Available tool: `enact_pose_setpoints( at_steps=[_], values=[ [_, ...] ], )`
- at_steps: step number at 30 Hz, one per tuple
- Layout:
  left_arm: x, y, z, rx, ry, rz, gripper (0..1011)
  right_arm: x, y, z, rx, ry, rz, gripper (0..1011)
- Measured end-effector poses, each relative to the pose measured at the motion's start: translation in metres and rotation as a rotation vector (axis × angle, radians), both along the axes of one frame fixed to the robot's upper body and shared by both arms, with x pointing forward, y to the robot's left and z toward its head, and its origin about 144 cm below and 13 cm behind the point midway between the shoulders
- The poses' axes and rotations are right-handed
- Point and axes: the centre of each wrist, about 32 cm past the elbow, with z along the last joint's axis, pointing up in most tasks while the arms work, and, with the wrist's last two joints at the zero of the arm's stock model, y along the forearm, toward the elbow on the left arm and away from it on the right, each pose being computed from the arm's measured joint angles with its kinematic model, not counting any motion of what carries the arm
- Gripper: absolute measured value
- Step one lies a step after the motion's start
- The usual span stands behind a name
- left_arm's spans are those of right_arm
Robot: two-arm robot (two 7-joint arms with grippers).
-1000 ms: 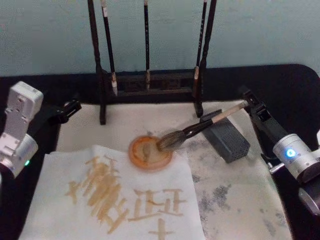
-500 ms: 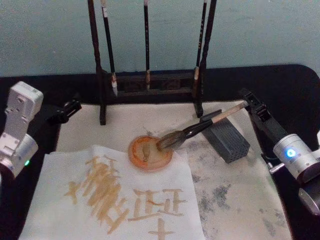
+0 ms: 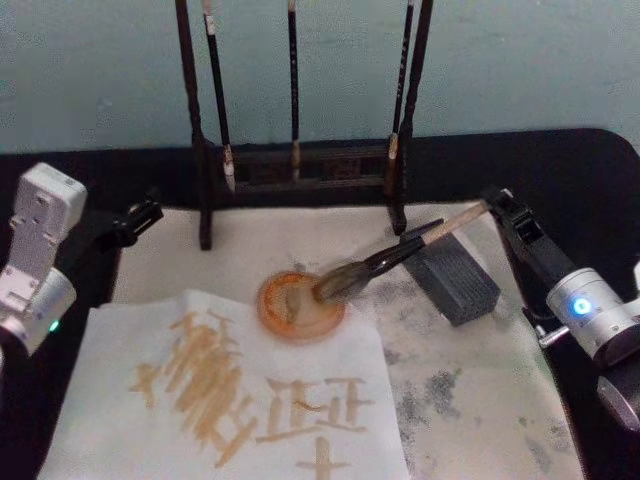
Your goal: Pick up the brush from the inkstone, write on the paper, then place the brush back to its original position.
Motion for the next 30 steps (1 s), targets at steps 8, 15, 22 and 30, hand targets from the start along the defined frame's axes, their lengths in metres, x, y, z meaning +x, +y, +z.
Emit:
enact_pose_setpoints(
  at_steps=[8, 15, 22, 30],
  values=[
    [0.000, 0.000, 0.000, 0.000, 0.000, 0.000, 1000, 0.000, 0.000, 0.000, 0.000, 0.000, 0.000, 173],
    [0.000, 0.000, 0.000, 0.000, 0.000, 0.000, 1000, 0.000, 0.000, 0.003, -0.004, -0.022, 0.012, 173],
    [0.000, 0.000, 0.000, 0.000, 0.000, 0.000, 1002, 0.000, -0.002, 0.014, 0.003, -0.064, 0.036, 173],
    [0.000, 0.000, 0.000, 0.000, 0.000, 0.000, 1002, 0.001, -0.002, 0.032, -0.020, -0.114, 0.071, 173]
  ],
)
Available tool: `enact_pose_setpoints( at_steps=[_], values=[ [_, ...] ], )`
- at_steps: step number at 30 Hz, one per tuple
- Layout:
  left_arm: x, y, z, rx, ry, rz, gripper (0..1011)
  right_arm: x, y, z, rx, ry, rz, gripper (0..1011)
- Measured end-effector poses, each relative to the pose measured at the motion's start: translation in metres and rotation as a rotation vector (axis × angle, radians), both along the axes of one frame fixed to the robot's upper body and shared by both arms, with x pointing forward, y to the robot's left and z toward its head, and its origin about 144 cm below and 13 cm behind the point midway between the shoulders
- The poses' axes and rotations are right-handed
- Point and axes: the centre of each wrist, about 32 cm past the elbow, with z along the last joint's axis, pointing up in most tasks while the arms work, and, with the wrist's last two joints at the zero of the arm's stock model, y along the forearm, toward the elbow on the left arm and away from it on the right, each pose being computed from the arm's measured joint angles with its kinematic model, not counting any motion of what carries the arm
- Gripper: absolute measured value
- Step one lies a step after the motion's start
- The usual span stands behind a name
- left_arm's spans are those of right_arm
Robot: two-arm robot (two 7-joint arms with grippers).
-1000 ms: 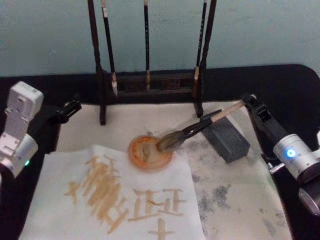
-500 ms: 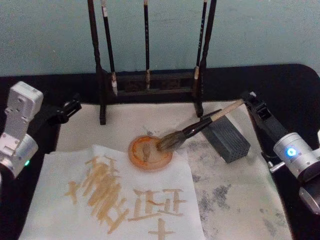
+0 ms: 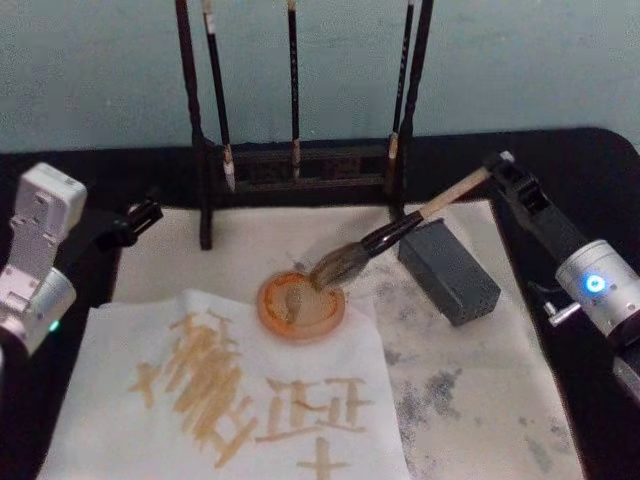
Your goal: Pick up the brush from the inkstone, write on the paper, then place the brush back to its original position.
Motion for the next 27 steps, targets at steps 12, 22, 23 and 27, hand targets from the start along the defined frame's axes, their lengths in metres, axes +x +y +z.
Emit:
enact_pose_setpoints(
  at_steps=[12, 22, 23, 27],
  values=[
    [0.000, 0.000, 0.000, 0.000, 0.000, 0.000, 1002, -0.011, 0.004, 0.050, -0.252, -0.180, 0.124, 172],
    [0.000, 0.000, 0.000, 0.000, 0.000, 0.000, 1002, -0.022, 0.021, 0.087, -0.418, -0.341, 0.280, 172],
    [0.000, 0.000, 0.000, 0.000, 0.000, 0.000, 1002, -0.023, 0.022, 0.089, -0.429, -0.354, 0.293, 172],
    [0.000, 0.000, 0.000, 0.000, 0.000, 0.000, 1002, -0.028, 0.032, 0.097, -0.488, -0.411, 0.355, 172]
  ],
)
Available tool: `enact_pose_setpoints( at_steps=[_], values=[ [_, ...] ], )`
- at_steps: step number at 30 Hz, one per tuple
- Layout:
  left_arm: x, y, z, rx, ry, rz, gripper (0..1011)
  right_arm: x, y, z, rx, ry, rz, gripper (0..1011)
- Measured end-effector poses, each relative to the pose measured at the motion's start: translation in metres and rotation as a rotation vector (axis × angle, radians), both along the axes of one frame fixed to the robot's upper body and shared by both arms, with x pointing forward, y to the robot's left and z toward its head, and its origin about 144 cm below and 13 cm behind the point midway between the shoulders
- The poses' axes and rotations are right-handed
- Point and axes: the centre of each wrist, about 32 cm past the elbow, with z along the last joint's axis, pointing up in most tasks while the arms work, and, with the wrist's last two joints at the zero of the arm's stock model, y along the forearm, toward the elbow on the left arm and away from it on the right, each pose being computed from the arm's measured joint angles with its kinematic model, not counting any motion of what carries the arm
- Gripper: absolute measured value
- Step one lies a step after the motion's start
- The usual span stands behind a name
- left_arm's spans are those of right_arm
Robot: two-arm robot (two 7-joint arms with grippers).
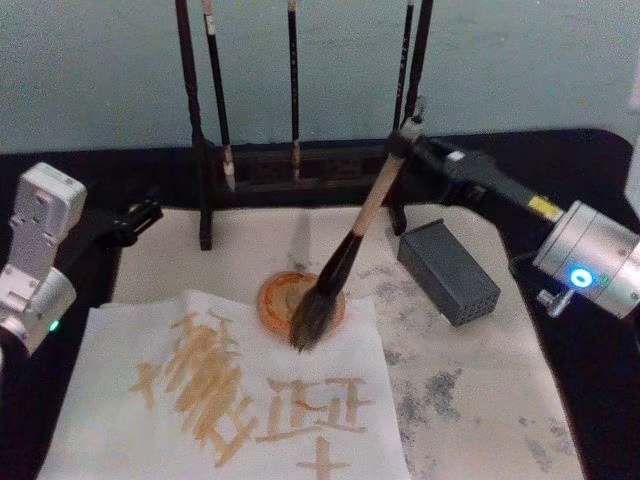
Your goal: Pick up the brush from the inkstone, write on the paper, then place the brush back to its original position.
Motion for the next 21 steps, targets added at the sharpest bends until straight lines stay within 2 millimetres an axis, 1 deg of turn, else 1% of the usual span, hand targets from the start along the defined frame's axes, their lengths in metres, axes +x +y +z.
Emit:
enact_pose_setpoints(
  at_steps=[2, 9, 21],
  values=[
    [0.000, 0.000, 0.000, 0.000, 0.000, 0.000, 1000, -0.004, 0.007, 0.003, -0.042, -0.045, 0.033, 172],
    [0.000, 0.000, 0.000, 0.000, 0.000, 0.000, 1002, -0.013, 0.021, 0.002, -0.111, -0.112, 0.070, 172],
    [0.000, 0.000, 0.000, 0.000, 0.000, 0.000, 1002, -0.021, 0.032, -0.013, -0.101, -0.041, 0.146, 172]
  ],
)
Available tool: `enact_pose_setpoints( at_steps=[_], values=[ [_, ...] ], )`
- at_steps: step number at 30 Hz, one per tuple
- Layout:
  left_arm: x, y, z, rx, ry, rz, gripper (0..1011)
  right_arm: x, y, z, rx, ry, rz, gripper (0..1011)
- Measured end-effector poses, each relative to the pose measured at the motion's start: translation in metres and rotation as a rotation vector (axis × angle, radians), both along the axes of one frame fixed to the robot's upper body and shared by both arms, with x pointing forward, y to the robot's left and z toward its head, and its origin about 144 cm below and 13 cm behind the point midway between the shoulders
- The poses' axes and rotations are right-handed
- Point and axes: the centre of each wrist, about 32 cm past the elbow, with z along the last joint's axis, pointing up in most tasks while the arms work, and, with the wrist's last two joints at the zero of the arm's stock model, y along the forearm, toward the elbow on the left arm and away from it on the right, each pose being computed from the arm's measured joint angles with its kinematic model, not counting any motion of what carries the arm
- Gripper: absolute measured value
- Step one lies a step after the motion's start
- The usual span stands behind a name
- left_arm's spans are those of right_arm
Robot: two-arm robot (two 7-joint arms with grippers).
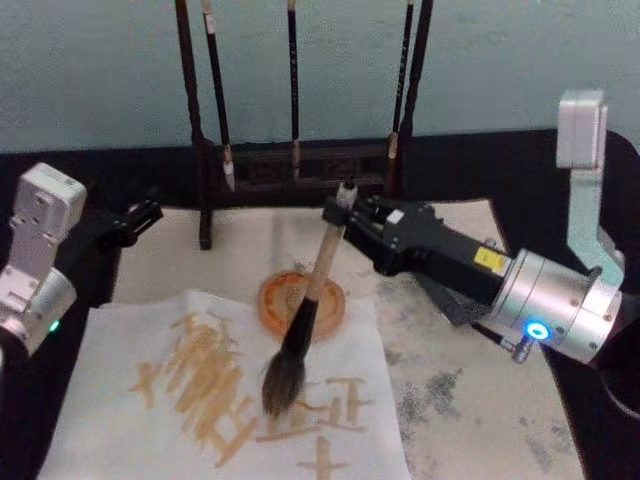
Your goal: Pick up the brush from the inkstone, write on the paper, then place the brush back to its original position.
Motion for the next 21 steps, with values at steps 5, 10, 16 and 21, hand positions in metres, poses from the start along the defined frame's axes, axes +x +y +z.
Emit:
enact_pose_setpoints(
  at_steps=[5, 10, 16, 21],
  values=[
    [0.000, 0.000, 0.000, 0.000, 0.000, 0.000, 1002, -0.002, -0.001, -0.004, -0.006, 0.017, 0.006, 172],
    [0.000, 0.000, 0.000, 0.000, 0.000, 0.000, 1002, -0.002, -0.004, -0.007, -0.015, 0.024, 0.005, 172],
    [0.000, 0.000, 0.000, 0.000, 0.000, 0.000, 1002, 0.000, -0.011, -0.007, -0.028, 0.023, -0.010, 172],
    [0.000, 0.000, 0.000, 0.000, 0.000, 0.000, 1002, 0.002, -0.018, -0.006, -0.035, 0.017, -0.028, 173]
  ],
)
